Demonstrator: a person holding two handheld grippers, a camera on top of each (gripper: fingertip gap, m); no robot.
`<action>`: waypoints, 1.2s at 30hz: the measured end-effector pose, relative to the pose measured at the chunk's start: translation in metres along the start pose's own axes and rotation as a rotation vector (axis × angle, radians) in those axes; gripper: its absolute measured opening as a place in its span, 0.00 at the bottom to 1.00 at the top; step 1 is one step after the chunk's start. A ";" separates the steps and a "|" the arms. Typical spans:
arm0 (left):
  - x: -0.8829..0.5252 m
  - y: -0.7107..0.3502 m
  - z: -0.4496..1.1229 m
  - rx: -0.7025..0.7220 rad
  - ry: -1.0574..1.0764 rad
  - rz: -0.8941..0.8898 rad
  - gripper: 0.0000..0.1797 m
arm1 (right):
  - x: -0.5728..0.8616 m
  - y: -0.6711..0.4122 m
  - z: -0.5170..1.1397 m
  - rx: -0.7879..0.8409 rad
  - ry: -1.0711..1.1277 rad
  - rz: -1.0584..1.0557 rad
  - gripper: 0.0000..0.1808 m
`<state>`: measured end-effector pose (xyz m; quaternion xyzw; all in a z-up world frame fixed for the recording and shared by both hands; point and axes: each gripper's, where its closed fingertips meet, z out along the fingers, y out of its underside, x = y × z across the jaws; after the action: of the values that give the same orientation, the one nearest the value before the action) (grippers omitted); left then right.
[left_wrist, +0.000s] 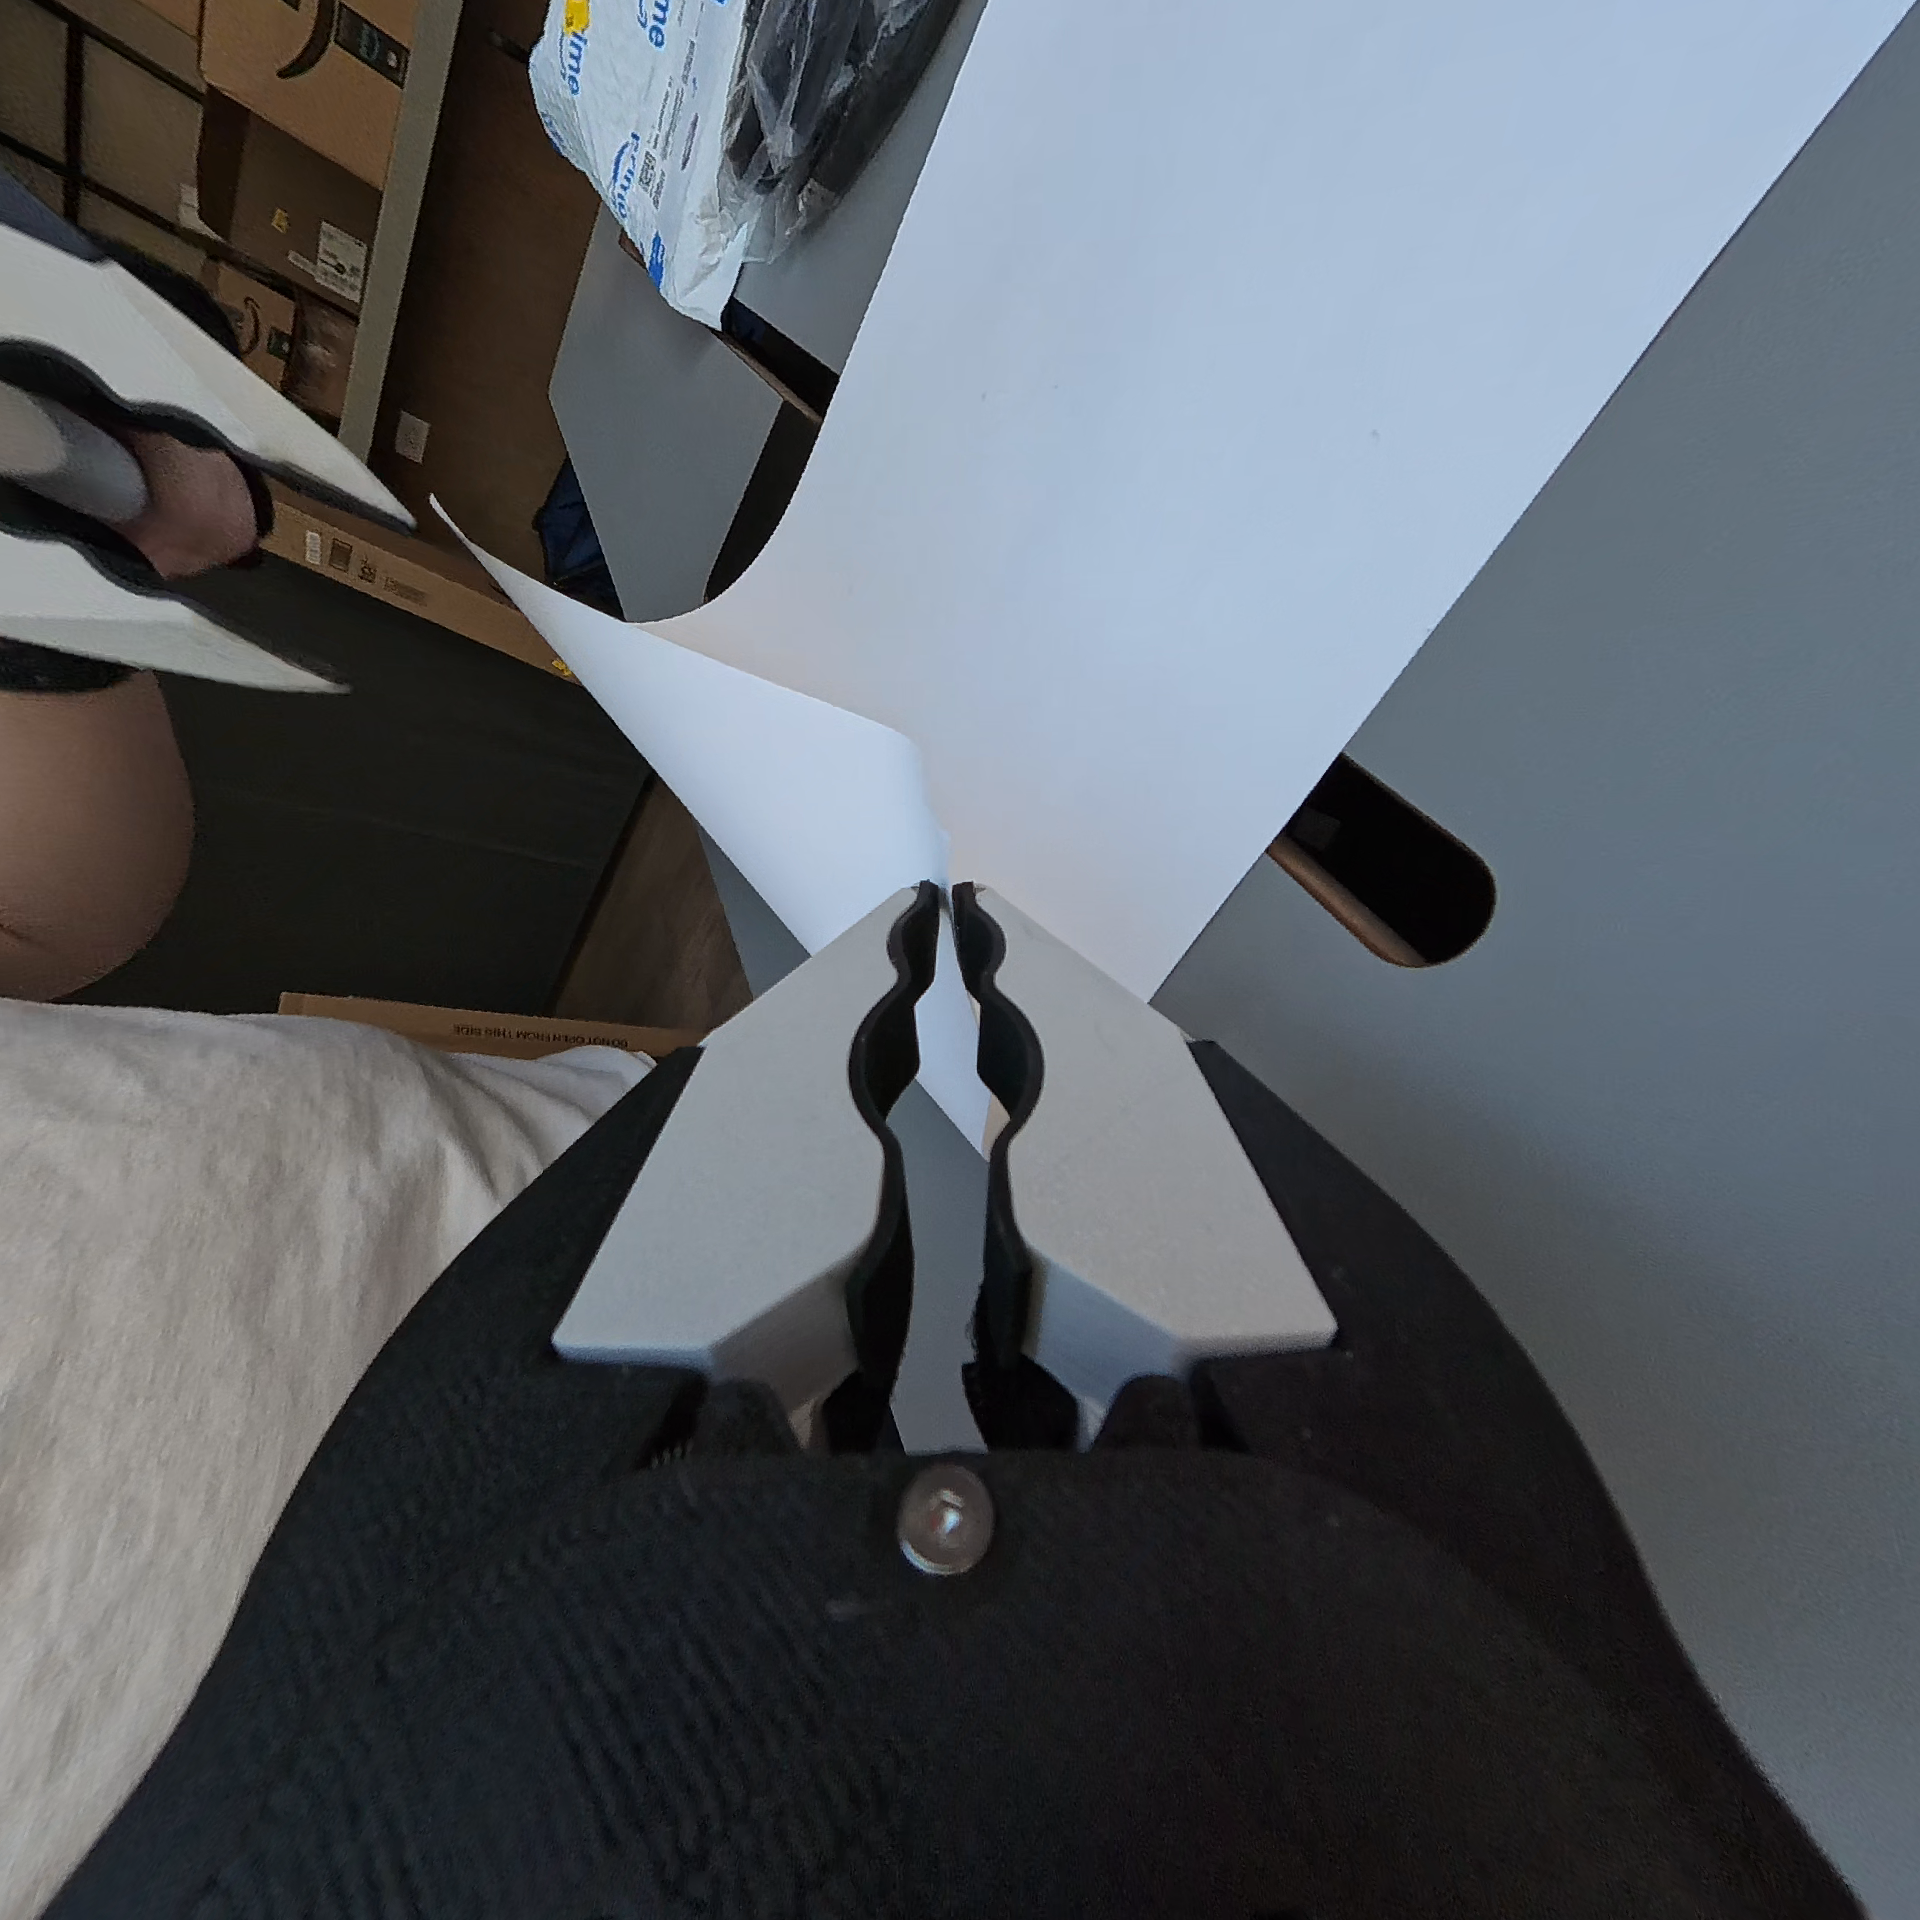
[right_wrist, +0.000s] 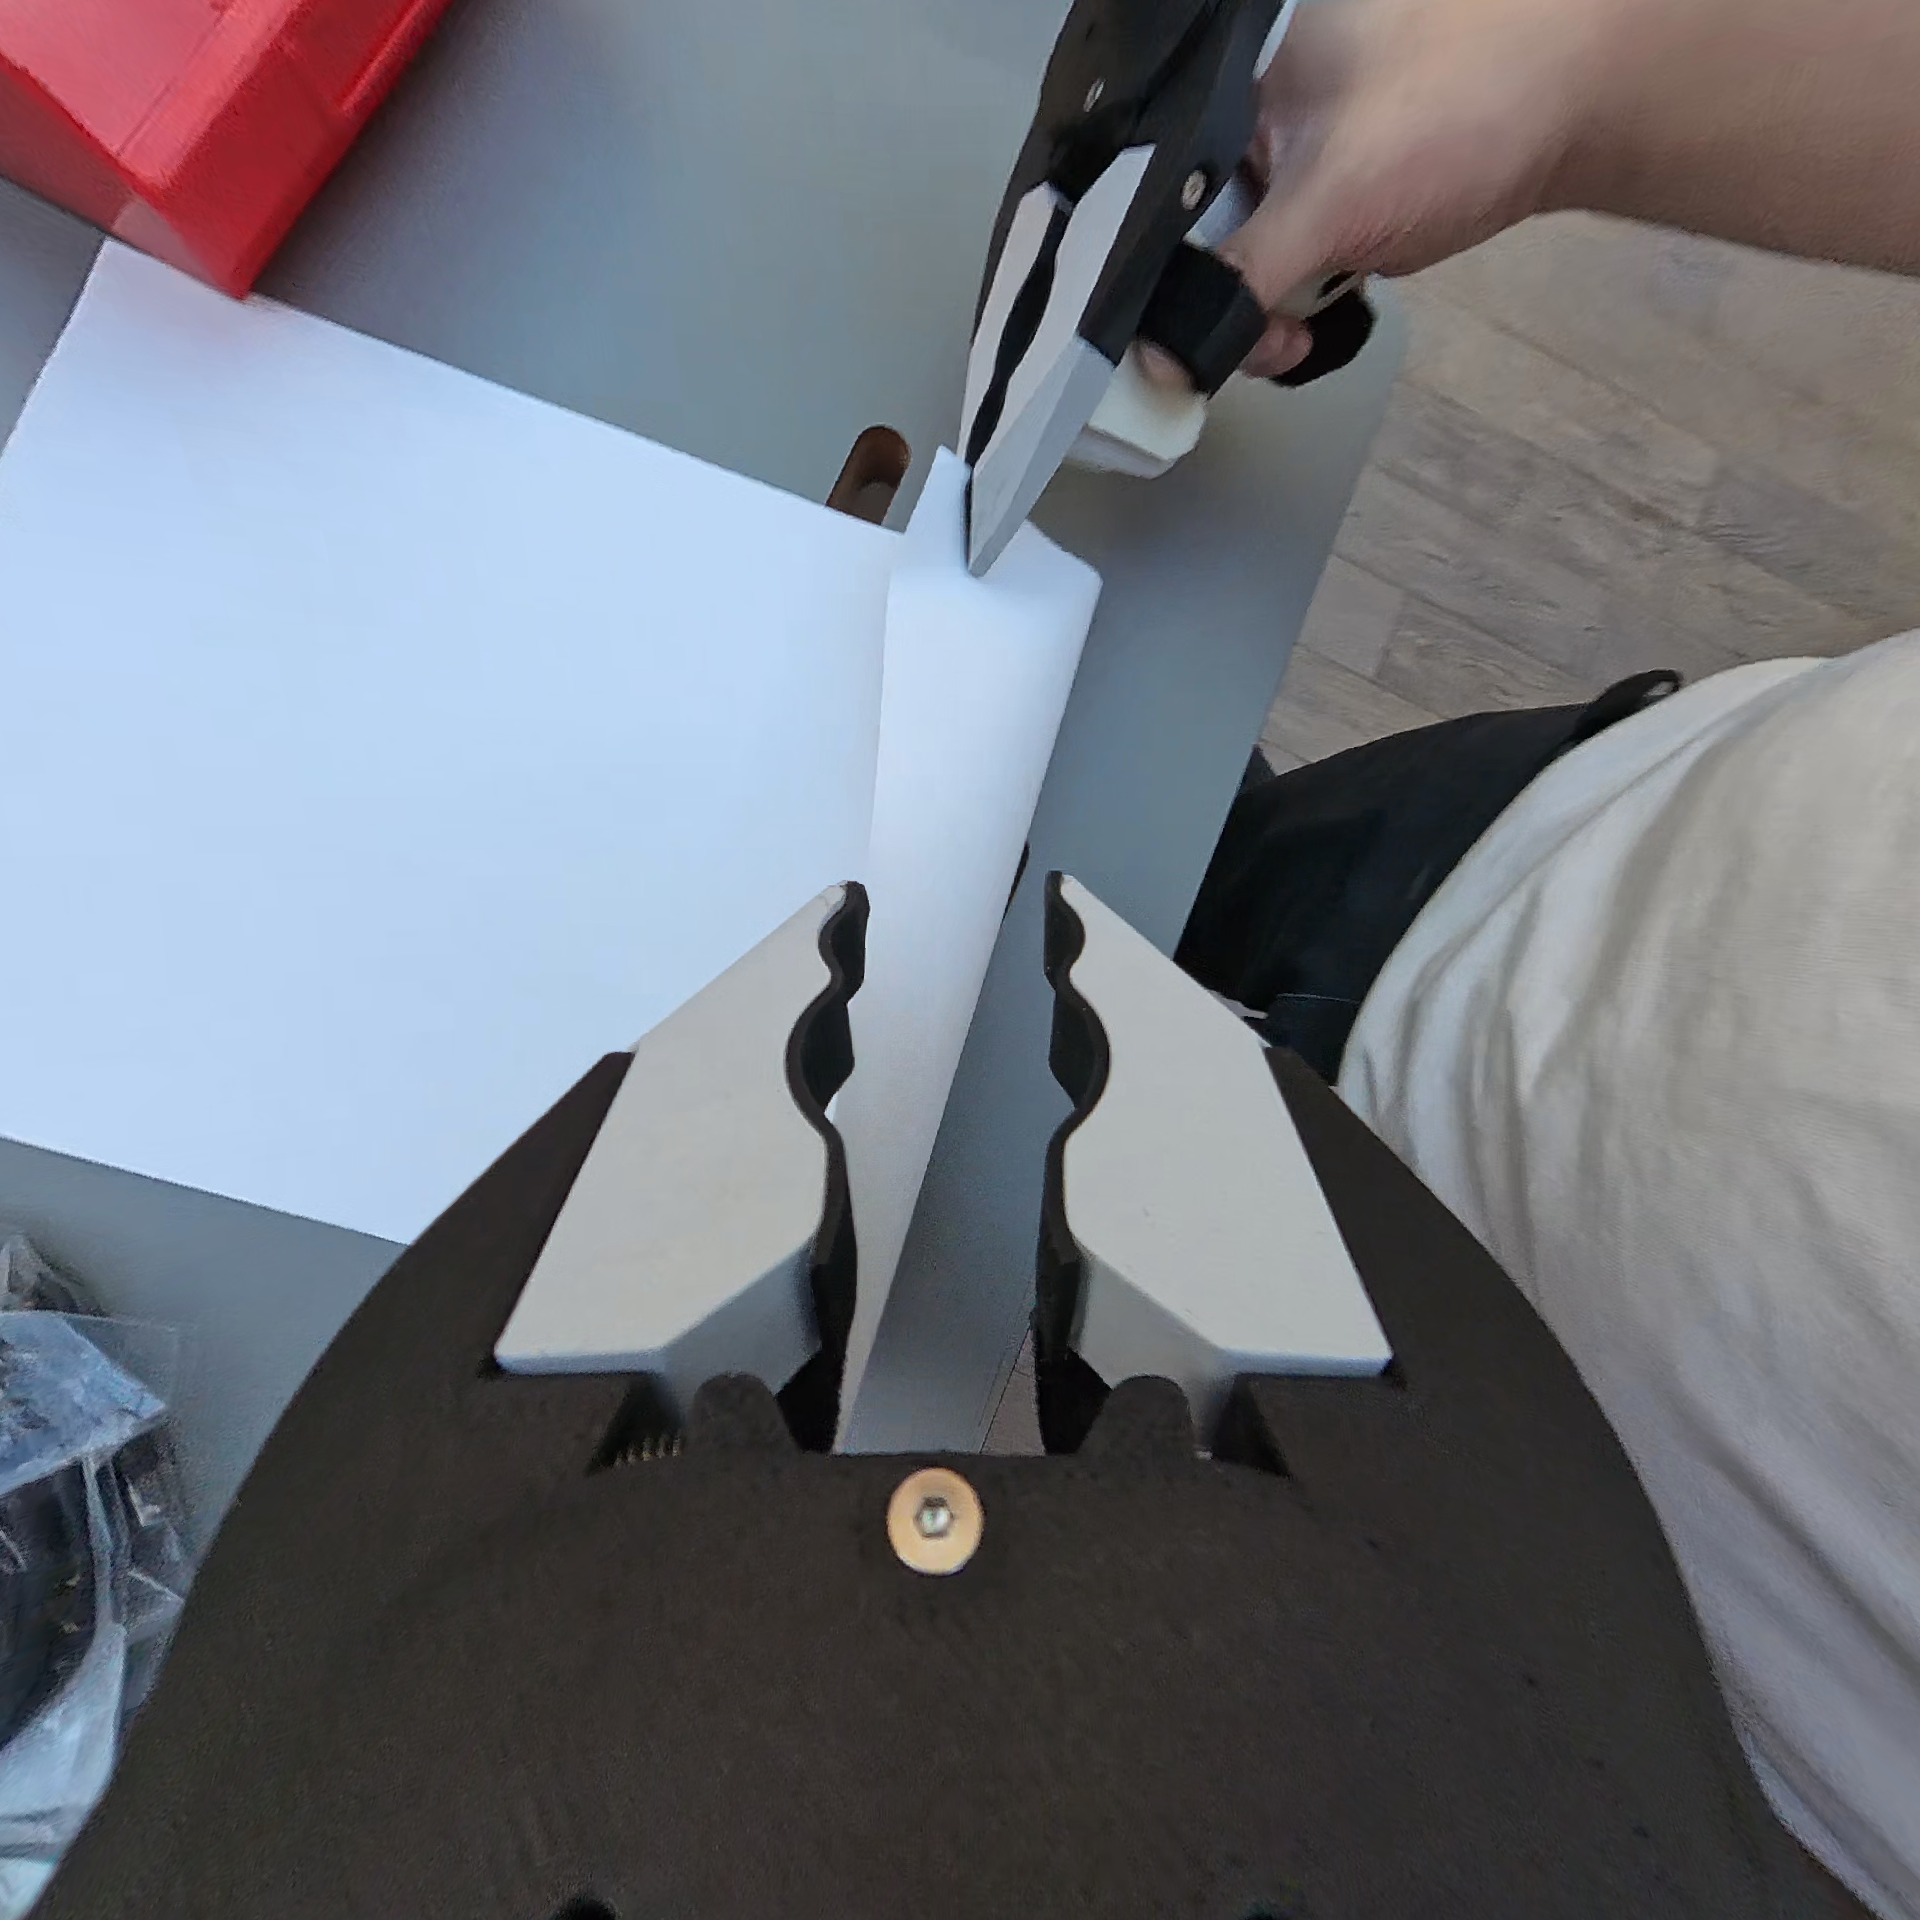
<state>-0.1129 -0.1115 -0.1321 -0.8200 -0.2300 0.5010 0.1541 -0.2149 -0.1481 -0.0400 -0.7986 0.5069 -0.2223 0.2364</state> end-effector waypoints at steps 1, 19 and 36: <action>0.001 0.000 -0.001 0.001 0.003 0.007 0.01 | 0.000 0.009 0.010 -0.007 -0.051 -0.003 0.18; 0.010 0.022 0.001 -0.082 0.076 -0.033 0.09 | -0.022 0.056 0.081 0.001 -0.096 -0.139 0.16; -0.008 0.006 -0.024 0.069 0.394 -0.377 0.17 | -0.019 0.070 0.094 -0.062 -0.098 -0.117 0.17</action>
<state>-0.0933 -0.1215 -0.1189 -0.8387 -0.3270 0.3017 0.3141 -0.2157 -0.1429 -0.1587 -0.8437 0.4538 -0.1804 0.2230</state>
